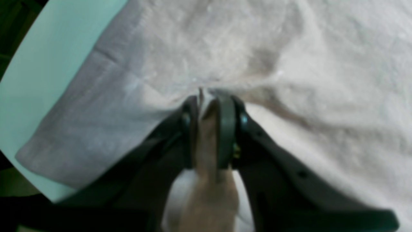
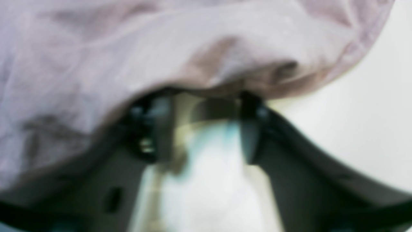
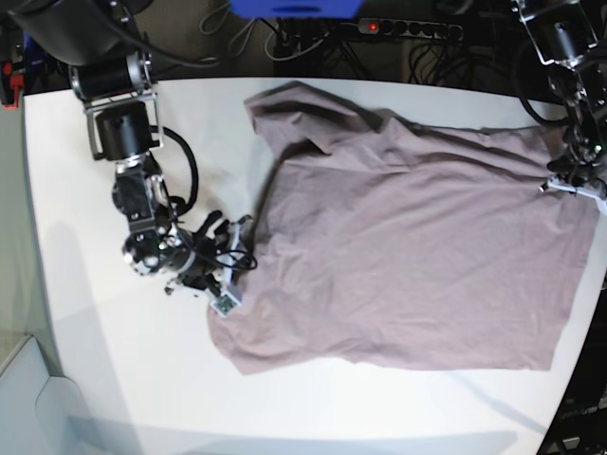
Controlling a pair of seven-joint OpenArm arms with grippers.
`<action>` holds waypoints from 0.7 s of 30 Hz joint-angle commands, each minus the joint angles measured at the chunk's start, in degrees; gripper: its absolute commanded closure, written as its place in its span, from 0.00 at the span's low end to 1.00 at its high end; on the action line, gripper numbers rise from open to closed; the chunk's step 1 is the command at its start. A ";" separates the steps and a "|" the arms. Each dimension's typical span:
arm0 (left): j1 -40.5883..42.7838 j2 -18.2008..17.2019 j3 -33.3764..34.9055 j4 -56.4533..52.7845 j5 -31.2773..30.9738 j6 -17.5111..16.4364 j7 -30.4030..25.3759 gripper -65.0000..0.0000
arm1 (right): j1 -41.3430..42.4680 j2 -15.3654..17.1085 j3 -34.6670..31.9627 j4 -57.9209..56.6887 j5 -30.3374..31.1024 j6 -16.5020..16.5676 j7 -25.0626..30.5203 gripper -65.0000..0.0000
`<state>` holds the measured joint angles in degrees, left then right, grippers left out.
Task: Layout the t-shirt on the table in an organized manner, then fold the t-shirt properly
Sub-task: 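Move the open right gripper to the shirt's side edge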
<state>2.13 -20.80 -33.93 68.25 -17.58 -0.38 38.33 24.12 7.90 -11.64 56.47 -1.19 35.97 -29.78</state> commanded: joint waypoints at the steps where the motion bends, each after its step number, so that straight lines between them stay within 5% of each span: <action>1: -0.33 -0.79 -0.13 0.72 -0.31 0.16 0.49 0.84 | 2.47 0.14 0.17 -0.60 0.00 -0.32 1.43 0.70; 4: -0.33 -0.79 -0.13 0.54 -0.31 0.16 0.49 0.84 | 4.67 1.02 0.52 -5.17 0.00 -0.41 3.98 0.99; 15: -0.42 -1.14 -0.13 0.63 -0.31 0.16 0.22 0.84 | 7.13 7.88 7.20 6.35 0.09 -0.14 3.80 1.00; 21: -0.42 -1.14 -0.13 0.63 -0.31 0.16 0.05 0.84 | 3.44 7.35 6.85 12.50 0.09 -0.05 -6.13 1.00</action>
<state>2.15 -20.95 -33.93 68.25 -17.78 -0.38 38.35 26.00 15.07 -4.93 68.01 -1.67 36.01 -37.10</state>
